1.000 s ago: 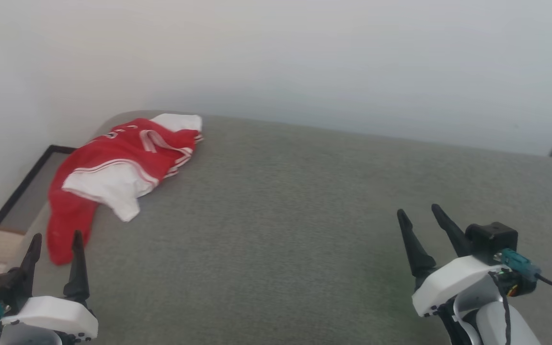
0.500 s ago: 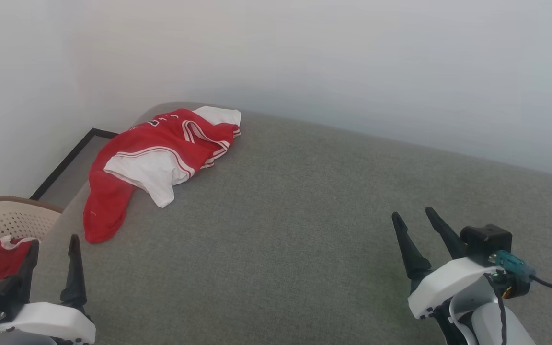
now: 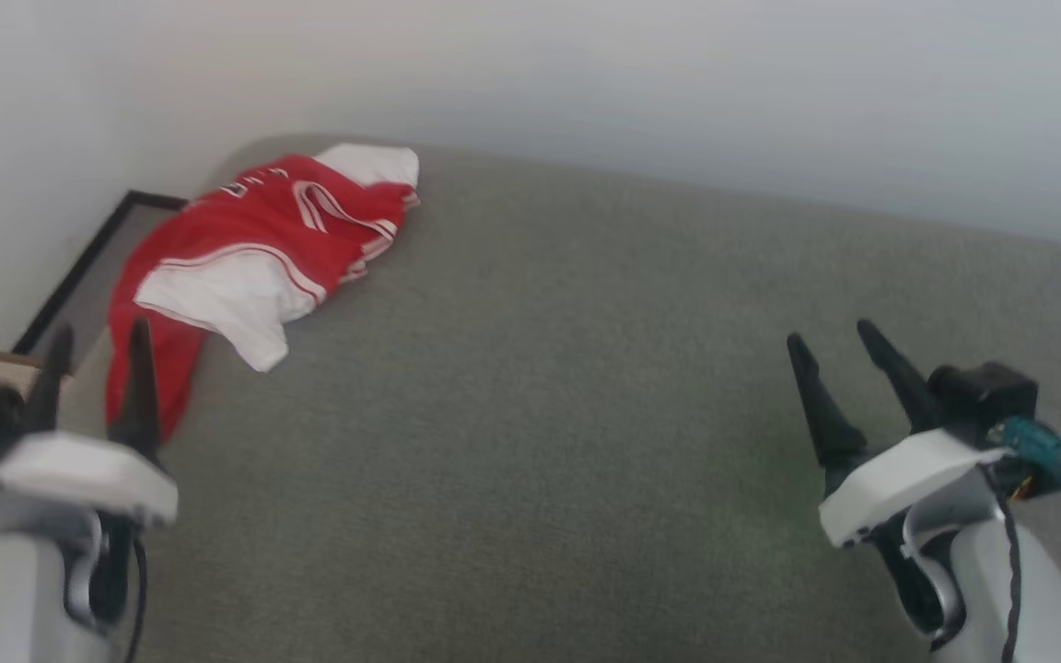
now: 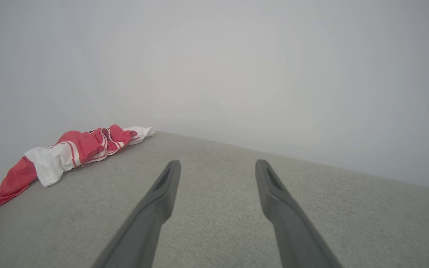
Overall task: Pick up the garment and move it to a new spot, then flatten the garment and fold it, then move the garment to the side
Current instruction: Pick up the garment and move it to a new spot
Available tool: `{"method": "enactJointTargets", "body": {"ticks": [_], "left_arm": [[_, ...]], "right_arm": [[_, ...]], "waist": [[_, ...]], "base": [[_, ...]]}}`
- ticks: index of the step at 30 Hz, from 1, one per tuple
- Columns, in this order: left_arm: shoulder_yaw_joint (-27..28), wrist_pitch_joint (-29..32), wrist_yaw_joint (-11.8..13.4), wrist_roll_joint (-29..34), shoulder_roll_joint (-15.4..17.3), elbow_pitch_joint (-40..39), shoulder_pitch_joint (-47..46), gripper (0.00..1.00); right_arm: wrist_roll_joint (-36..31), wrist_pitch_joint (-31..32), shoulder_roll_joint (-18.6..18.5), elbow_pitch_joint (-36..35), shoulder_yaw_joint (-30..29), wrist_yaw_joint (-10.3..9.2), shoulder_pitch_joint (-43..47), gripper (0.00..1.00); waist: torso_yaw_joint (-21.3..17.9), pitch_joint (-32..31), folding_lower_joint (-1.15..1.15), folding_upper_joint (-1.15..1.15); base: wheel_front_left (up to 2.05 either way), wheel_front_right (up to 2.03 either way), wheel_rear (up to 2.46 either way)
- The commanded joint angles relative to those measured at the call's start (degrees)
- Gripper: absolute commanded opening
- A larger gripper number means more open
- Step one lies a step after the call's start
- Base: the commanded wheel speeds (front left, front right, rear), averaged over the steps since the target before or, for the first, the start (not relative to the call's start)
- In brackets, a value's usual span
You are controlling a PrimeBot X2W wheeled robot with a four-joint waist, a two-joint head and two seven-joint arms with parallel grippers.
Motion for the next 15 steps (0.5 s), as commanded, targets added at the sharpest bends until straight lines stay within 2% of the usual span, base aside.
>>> {"method": "enactJointTargets", "body": {"ticks": [1,7,15], "left_arm": [[-0.68,0.88,-0.41,-0.53,0.81,1.31,-3.76,1.00],[-1.44,2.77,-0.92,-2.42,3.80,7.61,-16.32,1.00],[-2.84,5.41,-1.34,-4.68,7.02,21.63,-32.03,1.00]], "right_arm": [[-0.26,0.66,-0.70,-1.42,-0.27,0.02,-1.42,1.00],[-0.52,2.49,-2.79,-5.90,-0.40,0.02,-4.97,1.00],[-0.55,4.14,-4.75,-11.46,-0.92,0.02,-8.27,1.00]], "waist": [[-2.48,4.62,0.00,0.00],[-5.89,13.51,0.00,0.00],[-9.39,24.01,0.00,0.00]], "base": [[0.00,0.00,0.00],[0.00,0.00,0.00],[0.00,0.00,0.00]]}}
